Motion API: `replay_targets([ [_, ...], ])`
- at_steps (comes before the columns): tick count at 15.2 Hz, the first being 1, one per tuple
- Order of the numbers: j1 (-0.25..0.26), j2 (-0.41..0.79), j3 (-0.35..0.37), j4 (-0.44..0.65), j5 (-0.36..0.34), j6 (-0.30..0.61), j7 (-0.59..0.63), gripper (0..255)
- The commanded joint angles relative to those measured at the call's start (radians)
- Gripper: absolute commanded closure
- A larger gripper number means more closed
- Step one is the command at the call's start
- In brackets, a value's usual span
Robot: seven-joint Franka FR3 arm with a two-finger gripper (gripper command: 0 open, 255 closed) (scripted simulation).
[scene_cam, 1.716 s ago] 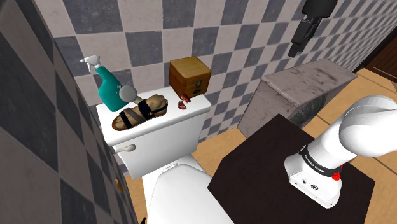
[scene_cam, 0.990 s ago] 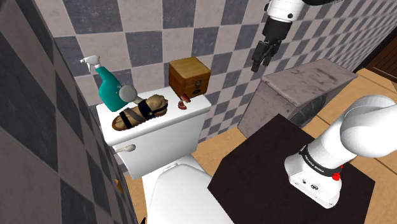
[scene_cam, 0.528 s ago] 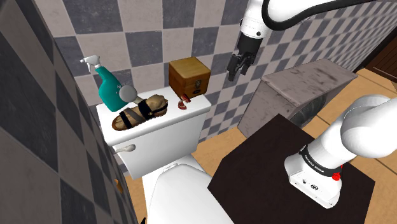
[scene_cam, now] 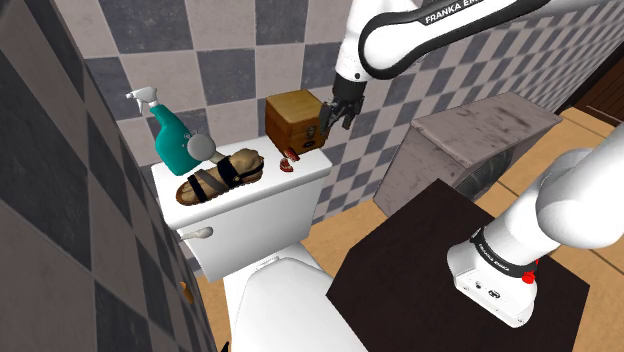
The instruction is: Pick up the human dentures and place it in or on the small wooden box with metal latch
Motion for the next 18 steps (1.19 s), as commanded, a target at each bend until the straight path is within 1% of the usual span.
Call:
replay_targets([
  [1,0.007,0.076,0.012,0.042,-0.015,0.045,0.031,0],
  [5,0.025,0.228,0.022,0.14,-0.058,0.117,0.088,0],
  [9,0.054,0.381,0.017,0.26,-0.105,0.166,0.144,0],
  [18,0.068,0.466,0.007,0.264,-0.126,0.247,0.159,0],
])
